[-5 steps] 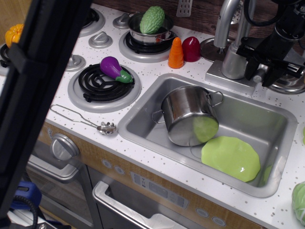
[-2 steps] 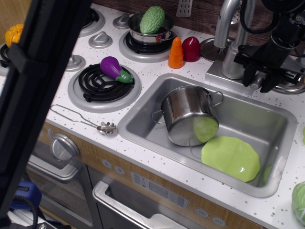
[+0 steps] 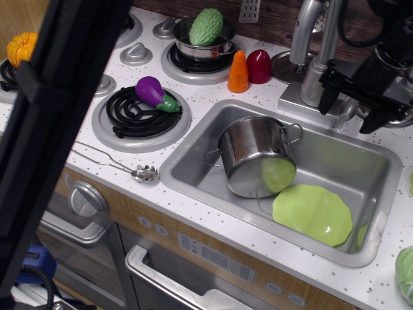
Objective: Turn lever vertical to front
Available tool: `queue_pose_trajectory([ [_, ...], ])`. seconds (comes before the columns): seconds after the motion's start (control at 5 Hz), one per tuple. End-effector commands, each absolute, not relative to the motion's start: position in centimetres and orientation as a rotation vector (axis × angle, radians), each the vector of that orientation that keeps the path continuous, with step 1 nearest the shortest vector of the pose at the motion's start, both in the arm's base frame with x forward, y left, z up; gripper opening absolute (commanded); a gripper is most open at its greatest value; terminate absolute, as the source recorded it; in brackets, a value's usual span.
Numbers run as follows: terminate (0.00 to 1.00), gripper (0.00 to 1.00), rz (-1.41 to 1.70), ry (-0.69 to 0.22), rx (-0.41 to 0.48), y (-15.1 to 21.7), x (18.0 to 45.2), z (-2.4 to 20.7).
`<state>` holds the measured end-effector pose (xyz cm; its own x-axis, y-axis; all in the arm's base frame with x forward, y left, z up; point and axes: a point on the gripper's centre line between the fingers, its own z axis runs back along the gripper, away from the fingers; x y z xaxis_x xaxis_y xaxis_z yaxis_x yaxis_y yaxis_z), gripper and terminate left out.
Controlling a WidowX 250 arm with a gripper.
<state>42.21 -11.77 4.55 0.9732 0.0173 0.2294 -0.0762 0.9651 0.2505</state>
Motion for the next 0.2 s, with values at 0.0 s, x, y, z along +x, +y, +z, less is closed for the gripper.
queue_pose_trajectory([
  [0.0, 1.0, 1.0, 0.073, -0.314, 0.224, -11.62, 41.2, 10.37],
])
